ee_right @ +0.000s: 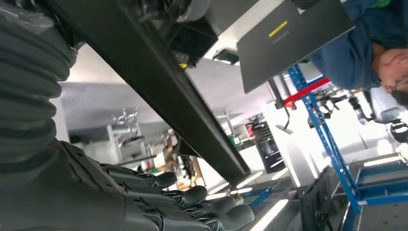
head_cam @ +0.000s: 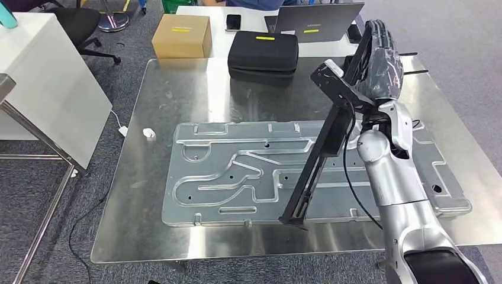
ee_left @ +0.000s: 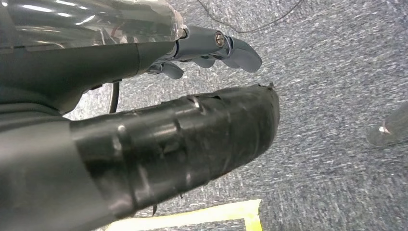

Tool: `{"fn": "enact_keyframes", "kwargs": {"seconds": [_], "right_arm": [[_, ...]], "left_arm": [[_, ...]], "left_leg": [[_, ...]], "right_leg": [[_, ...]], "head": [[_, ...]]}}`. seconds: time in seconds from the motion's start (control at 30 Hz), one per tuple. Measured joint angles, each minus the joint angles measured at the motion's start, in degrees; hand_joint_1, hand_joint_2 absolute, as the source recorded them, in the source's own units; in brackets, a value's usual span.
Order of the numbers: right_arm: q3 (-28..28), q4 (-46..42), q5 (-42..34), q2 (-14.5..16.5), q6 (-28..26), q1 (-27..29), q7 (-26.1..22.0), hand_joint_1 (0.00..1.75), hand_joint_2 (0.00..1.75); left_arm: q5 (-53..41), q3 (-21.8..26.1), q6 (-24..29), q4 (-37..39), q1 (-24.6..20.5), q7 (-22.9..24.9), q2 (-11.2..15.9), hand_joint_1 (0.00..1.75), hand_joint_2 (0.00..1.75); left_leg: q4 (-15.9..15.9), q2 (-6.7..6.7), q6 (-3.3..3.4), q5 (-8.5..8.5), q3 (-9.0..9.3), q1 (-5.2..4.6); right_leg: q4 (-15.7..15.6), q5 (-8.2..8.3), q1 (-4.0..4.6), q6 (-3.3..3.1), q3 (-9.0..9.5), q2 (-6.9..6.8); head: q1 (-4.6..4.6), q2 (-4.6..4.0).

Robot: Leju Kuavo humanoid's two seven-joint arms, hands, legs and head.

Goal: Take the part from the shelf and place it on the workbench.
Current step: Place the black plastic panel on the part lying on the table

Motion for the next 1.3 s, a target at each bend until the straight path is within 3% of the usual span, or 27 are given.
{"fn": "enact_keyframes", "kwargs": {"seconds": [0.07, 0.1, 0.2, 0.27, 0.4, 0.47, 0.53, 0.57, 0.6, 0.63, 0.7, 0.77, 0.87, 0.93, 1.03, 1.07, 1.1, 1.13, 1.2, 1.27, 1.3], "right_arm": [[0.23, 0.9, 1.88, -0.02, -0.39, -0.15, 0.91, 0.0, 1.75], [0.44, 1.35, 3.12, -0.05, -0.62, -0.29, 1.5, 0.0, 1.75], [1.13, 2.41, 6.96, -0.21, -1.18, -1.25, 3.27, 0.0, 1.75], [1.45, 3.0, 8.6, -0.4, -1.55, -1.9, 4.05, 0.0, 1.75], [1.81, 4.06, 9.78, -0.66, -1.72, -2.26, 4.68, 0.0, 1.75], [1.94, 4.56, 10.7, -0.72, -1.72, -2.51, 5.1, 0.0, 1.75], [2.08, 5.3, 11.78, -0.81, -1.77, -2.62, 5.5, 0.0, 1.75], [2.11, 5.75, 12.25, -0.87, -1.82, -2.57, 5.67, 0.0, 1.75], [2.13, 6.21, 12.66, -0.98, -1.93, -2.49, 5.81, 0.0, 1.75], [2.13, 6.63, 13.05, -1.12, -2.12, -2.4, 5.92, 0.0, 1.75], [2.13, 7.24, 13.64, -1.54, -2.72, -2.26, 6.04, 0.0, 1.75], [2.13, 7.65, 14.07, -2.18, -3.29, -2.05, 6.11, 0.0, 1.75], [2.13, 7.83, 14.88, -3.32, -3.6, -1.08, 6.15, 0.0, 1.75], [2.13, 7.72, 15.76, -4.08, -3.51, -0.48, 6.05, 0.0, 1.75], [2.13, 7.63, 16.88, -5.24, -3.07, 0.45, 5.91, 0.0, 1.75], [2.13, 7.61, 17.11, -5.49, -2.89, 0.89, 5.88, 0.0, 1.75], [2.13, 7.49, 17.31, -5.72, -2.71, 1.32, 5.86, 0.0, 1.75], [2.13, 7.23, 17.55, -5.96, -2.52, 1.66, 5.79, 0.0, 1.75], [2.13, 6.29, 18.02, -6.56, -2.09, 2.07, 5.66, 0.0, 1.75], [2.14, 5.23, 18.32, -7.15, -1.69, 2.45, 5.51, 0.0, 1.75], [2.15, 4.71, 18.42, -7.43, -1.58, 2.81, 5.46, 0.0, 1.75]], "left_arm": [[-0.03, -0.02, 0.0, 0.01, 0.05, 0.02, -0.02, 0.0, 0.0], [-0.06, -0.02, 0.01, 0.01, 0.08, 0.03, -0.02, 0.0, 0.0], [-0.27, -0.04, 0.03, 0.0, 0.06, 0.08, -0.09, 0.0, 0.0], [-0.4, -0.06, 0.05, 0.01, 0.05, 0.09, -0.15, 0.0, 0.0], [-0.45, -0.07, 0.08, 0.0, 0.11, 0.14, -0.2, 0.0, 0.0], [-0.43, -0.07, 0.09, -0.01, 0.1, 0.15, -0.2, 0.0, 0.0], [-0.39, -0.07, 0.09, 0.01, 0.1, 0.15, -0.21, 0.0, 0.0], [-0.36, -0.07, 0.09, 0.01, 0.11, 0.15, -0.21, 0.0, 0.0], [-0.31, -0.07, 0.09, 0.02, 0.12, 0.15, -0.21, 0.0, 0.0], [-0.23, -0.07, 0.09, 0.01, 0.13, 0.13, -0.21, 0.0, 0.0], [-0.02, -0.05, 0.11, 0.01, 0.12, 0.01, -0.21, 0.0, 0.0], [0.21, -0.03, 0.19, 0.01, 0.09, -0.26, -0.21, 0.0, 0.0], [0.6, -0.01, 0.26, 0.01, 0.1, -0.81, -0.26, 0.0, 0.0], [0.75, 0.02, 0.3, 0.0, 0.04, -1.15, -0.35, 0.0, 0.0], [0.99, 0.07, 0.33, 0.01, -0.01, -1.54, -0.51, 0.0, 0.0], [1.1, 0.08, 0.33, 0.01, 0.03, -1.62, -0.53, 0.0, 0.0], [1.21, 0.1, 0.33, 0.01, 0.06, -1.72, -0.54, 0.0, 0.0], [1.35, 0.12, 0.33, 0.01, 0.07, -1.83, -0.56, 0.0, 0.0], [1.62, 0.15, 0.33, 0.01, 0.02, -2.03, -0.63, 0.0, 0.0], [1.79, 0.17, 0.36, 0.01, -0.02, -2.13, -0.7, 0.0, 0.0], [1.84, 0.19, 0.37, 0.02, 0.0, -2.16, -0.74, 0.0, 0.0]], "left_leg": [[0.14, -0.04, 0.16, -0.14, 0.06, -0.06], [0.26, -0.08, 0.16, -0.25, 0.12, -0.07], [0.72, -0.17, -0.22, -0.71, 0.23, -0.2], [0.94, -0.2, -0.69, -0.81, -0.03, -0.37], [1.96, -0.11, -1.72, -1.71, -0.54, -0.41], [7.07, 0.0, -2.14, -4.62, -2.77, -0.3], [14.5, 0.02, -2.42, -7.62, -6.32, -0.18], [16.6, 0.03, -2.48, -7.94, -7.44, -0.15], [16.62, 0.03, -2.47, -7.17, -7.61, -0.15], [14.19, 0.03, -2.36, -5.34, -6.58, -0.15], [6.19, 0.01, -1.9, -1.46, -2.78, -0.27], [1.28, -0.05, -1.48, -0.13, -0.48, -0.53], [0.26, -0.05, -0.83, -0.03, -0.14, -0.53], [-0.5, 0.04, -0.09, 0.41, 0.21, -0.25], [-0.74, 0.06, 0.42, 0.55, 0.3, -0.22], [-0.67, 0.05, 0.45, 0.51, 0.3, -0.24], [-0.56, 0.05, 0.45, 0.44, 0.3, -0.25], [-0.41, 0.04, 0.4, 0.35, 0.31, -0.25], [0.04, 0.0, 0.12, 0.02, 0.29, -0.29], [0.47, -0.06, -0.35, -0.28, 0.18, -0.48], [0.51, -0.07, -0.58, -0.32, 0.15, -0.55]], "right_leg": [[5.04, -0.95, -0.01, 0.12, -2.72, 0.0], [4.36, 0.26, -0.02, 0.07, -2.63, -0.01], [-6.25, 5.9, 0.15, -0.49, 1.93, -0.02], [-10.2, 6.68, 0.47, -0.84, 3.7, 0.03], [-10.99, 6.7, 0.2, -1.76, 4.11, 0.07], [-11.29, 6.82, -0.01, -2.34, 4.33, -0.03], [-11.26, 6.78, 0.03, -2.54, 4.35, -0.05], [-11.23, 6.76, 0.05, -2.56, 4.37, -0.03], [-11.2, 6.73, 0.06, -2.57, 4.41, -0.01], [-11.18, 6.69, 0.06, -2.53, 4.49, 0.03], [-11.11, 6.54, 0.15, -2.3, 4.63, 0.1], [-11.04, 6.48, 0.31, -1.83, 4.57, 0.12], [-11.31, 6.59, 0.35, -0.88, 4.64, 0.07], [-9.45, 5.16, 0.29, -0.33, 3.84, 0.07], [0.92, 0.12, 0.24, 0.29, -0.94, 0.07], [3.75, -0.66, 0.22, 0.42, -2.34, 0.07], [4.4, -0.23, 0.2, 0.47, -2.74, 0.05], [2.76, 1.22, 0.18, 0.45, -2.01, 0.04], [-4.93, 4.9, 0.17, 0.19, 1.83, 0.01], [-10.31, 6.35, 0.44, -0.26, 4.5, 0.07], [-10.93, 6.14, 0.61, -0.5, 4.81, 0.11]], "head": [[0.0, 0.0], [0.01, 0.0], [0.0, 0.0], [-0.02, 0.0], [-0.07, 0.0], [-0.08, 0.0], [-0.09, 0.0], [-0.08, 0.0], [-0.08, 0.0], [-0.09, 0.0], [-0.09, 0.0], [-0.05, 0.0], [-0.04, 0.0], [-0.01, 0.0], [0.03, 0.0], [0.04, 0.0], [0.03, 0.0], [0.03, 0.0], [0.02, 0.0], [0.0, 0.0], [0.0, 0.0]]}}
